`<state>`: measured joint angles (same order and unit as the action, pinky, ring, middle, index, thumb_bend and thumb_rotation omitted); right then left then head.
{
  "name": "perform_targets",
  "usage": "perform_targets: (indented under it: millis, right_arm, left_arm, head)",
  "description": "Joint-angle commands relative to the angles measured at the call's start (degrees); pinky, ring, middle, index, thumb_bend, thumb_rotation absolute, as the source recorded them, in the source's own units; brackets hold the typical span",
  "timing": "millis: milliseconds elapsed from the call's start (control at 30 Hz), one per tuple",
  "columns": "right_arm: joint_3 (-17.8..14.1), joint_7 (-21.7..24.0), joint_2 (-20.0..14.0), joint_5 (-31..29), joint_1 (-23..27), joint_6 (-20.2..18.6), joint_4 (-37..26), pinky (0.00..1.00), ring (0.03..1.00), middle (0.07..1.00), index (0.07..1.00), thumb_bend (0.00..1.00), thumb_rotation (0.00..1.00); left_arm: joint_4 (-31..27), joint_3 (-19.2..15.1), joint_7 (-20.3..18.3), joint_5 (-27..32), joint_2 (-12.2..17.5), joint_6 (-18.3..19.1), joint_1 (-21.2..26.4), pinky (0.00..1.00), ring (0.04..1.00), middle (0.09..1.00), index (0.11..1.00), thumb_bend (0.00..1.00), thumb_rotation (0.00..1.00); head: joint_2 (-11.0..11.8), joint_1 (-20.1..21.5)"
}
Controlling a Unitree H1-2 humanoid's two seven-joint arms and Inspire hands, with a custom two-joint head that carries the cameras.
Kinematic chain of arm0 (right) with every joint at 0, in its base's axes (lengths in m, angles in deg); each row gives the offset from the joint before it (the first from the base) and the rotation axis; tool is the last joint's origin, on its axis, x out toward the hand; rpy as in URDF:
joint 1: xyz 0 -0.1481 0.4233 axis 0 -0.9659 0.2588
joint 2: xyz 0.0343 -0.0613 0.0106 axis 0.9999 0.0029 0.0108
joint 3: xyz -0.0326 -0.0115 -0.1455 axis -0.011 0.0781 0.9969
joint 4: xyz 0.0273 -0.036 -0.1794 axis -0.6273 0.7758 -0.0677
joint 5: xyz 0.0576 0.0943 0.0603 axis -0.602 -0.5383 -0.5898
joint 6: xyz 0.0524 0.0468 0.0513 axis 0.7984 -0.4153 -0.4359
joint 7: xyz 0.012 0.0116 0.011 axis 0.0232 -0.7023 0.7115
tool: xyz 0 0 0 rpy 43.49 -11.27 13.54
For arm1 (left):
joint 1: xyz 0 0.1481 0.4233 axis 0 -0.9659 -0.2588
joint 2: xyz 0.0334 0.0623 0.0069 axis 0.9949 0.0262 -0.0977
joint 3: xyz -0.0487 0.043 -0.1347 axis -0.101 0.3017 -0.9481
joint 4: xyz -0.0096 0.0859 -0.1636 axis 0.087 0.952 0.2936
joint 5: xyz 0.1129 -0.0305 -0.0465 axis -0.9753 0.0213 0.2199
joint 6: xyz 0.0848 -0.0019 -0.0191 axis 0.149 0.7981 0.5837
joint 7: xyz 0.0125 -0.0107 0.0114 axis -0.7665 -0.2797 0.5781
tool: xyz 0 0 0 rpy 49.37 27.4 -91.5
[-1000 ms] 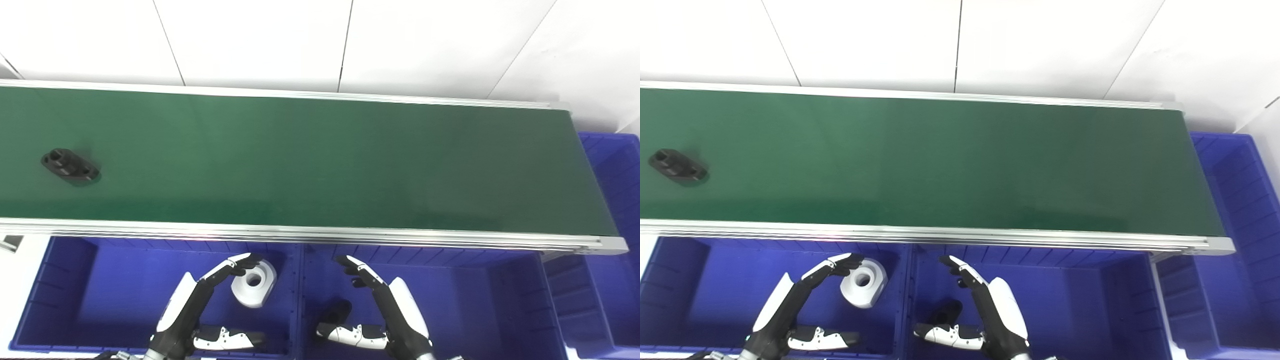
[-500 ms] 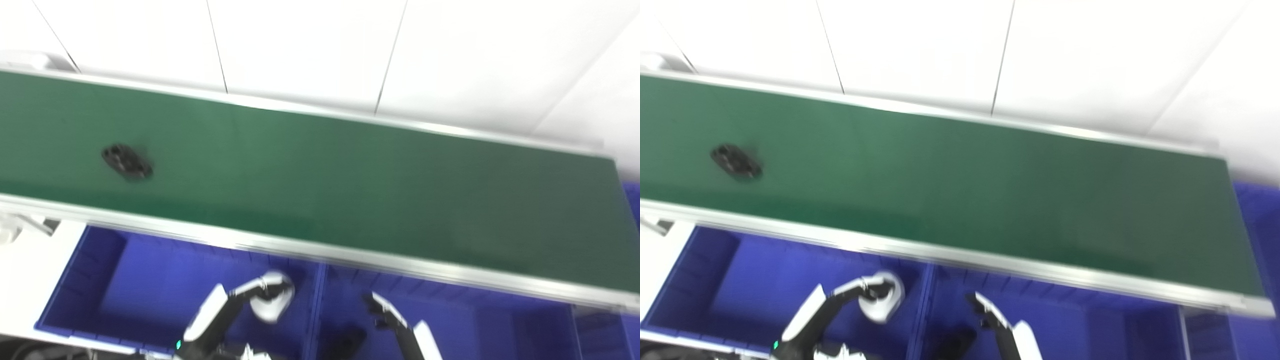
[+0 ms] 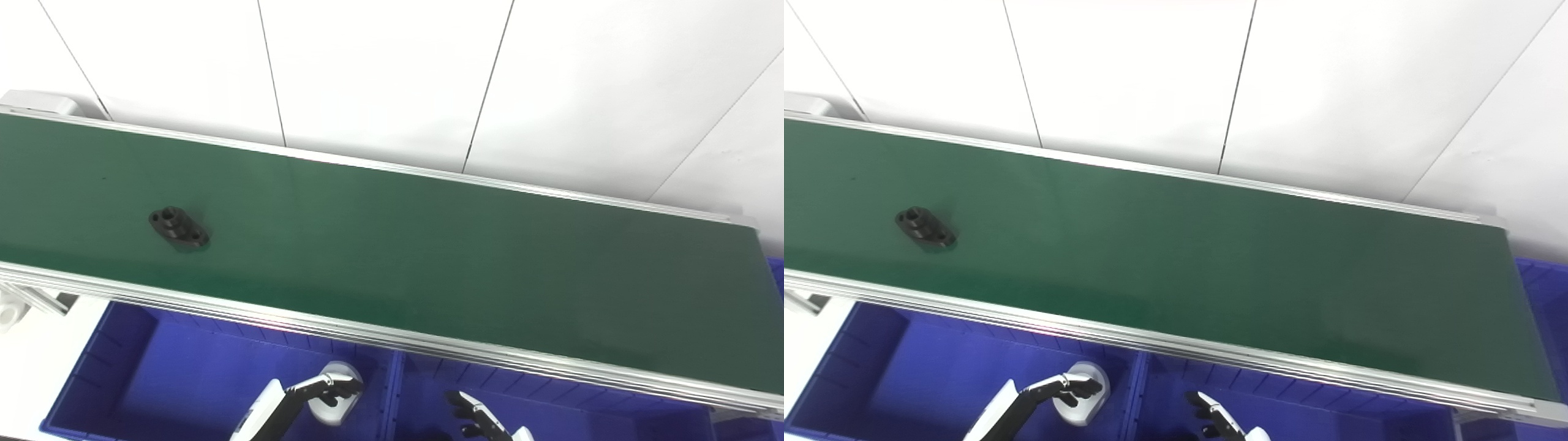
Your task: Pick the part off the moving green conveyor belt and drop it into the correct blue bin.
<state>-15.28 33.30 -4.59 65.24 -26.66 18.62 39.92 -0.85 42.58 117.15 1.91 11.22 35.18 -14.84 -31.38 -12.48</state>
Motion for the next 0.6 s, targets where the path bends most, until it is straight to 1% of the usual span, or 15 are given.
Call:
perform_targets:
  millis: [0,100,133,233,267,333,433,567]
  right_arm:
    - [-0.3,-1.1,0.5,-0.4,0.3,3.0,-0.1,0.70,0.806,0.835,0.828,0.88,0.39]
    - [-0.3,-1.2,0.6,-0.4,0.5,3.3,0.5,0.70,0.806,0.834,0.825,0.88,0.39]
    - [-0.4,-1.4,0.5,-0.4,0.7,3.7,0.9,0.70,0.806,0.834,0.825,0.87,0.38]
    - [-0.5,-1.8,0.5,-0.5,1.0,4.6,1.7,0.68,0.789,0.826,0.817,0.87,0.37]
    - [-0.5,-1.7,0.5,-0.7,1.0,4.4,1.8,0.68,0.790,0.826,0.816,0.88,0.37]
    - [-0.7,-1.8,0.5,-0.7,1.1,4.7,2.1,0.69,0.795,0.829,0.817,0.88,0.38]
    - [-1.0,-2.1,0.3,-0.6,1.3,5.2,2.4,0.66,0.778,0.817,0.809,0.88,0.37]
    - [-1.5,-2.1,0.2,-1.9,1.3,6.1,2.5,0.66,0.775,0.817,0.807,0.88,0.36]
  left_arm:
    - [0.2,0.7,2.1,-0.8,0.2,-1.8,0.7,0.61,0.698,0.729,0.717,0.80,0.42]
    - [1.0,1.6,3.3,-0.9,0.3,-1.8,1.4,0.60,0.693,0.724,0.713,0.80,0.43]
    - [1.1,1.8,3.2,-0.7,0.3,-1.8,1.5,0.60,0.692,0.724,0.713,0.80,0.43]
    - [1.5,2.1,3.3,-0.4,0.3,-1.8,1.7,0.60,0.694,0.726,0.713,0.80,0.43]
    - [1.7,2.3,3.4,-0.3,0.2,-1.8,1.9,0.60,0.693,0.726,0.713,0.80,0.43]
    - [2.3,2.8,3.8,-0.3,0.1,-1.8,2.4,0.60,0.693,0.726,0.714,0.80,0.43]
    - [3.1,3.3,4.6,-0.4,-0.3,-1.8,2.8,0.60,0.688,0.721,0.711,0.80,0.43]
    - [3.4,3.4,4.4,-0.2,-0.7,-1.8,3.0,0.60,0.687,0.720,0.712,0.80,0.45]
  head:
    - [0.6,-0.2]
    - [1.1,-0.5]
    - [1.7,-0.9]
    - [2.3,-1.4]
    - [3.1,-2.3]
    - [3.5,-3.1]
    - [4.2,-4.4]
    - [4.6,-5.6]
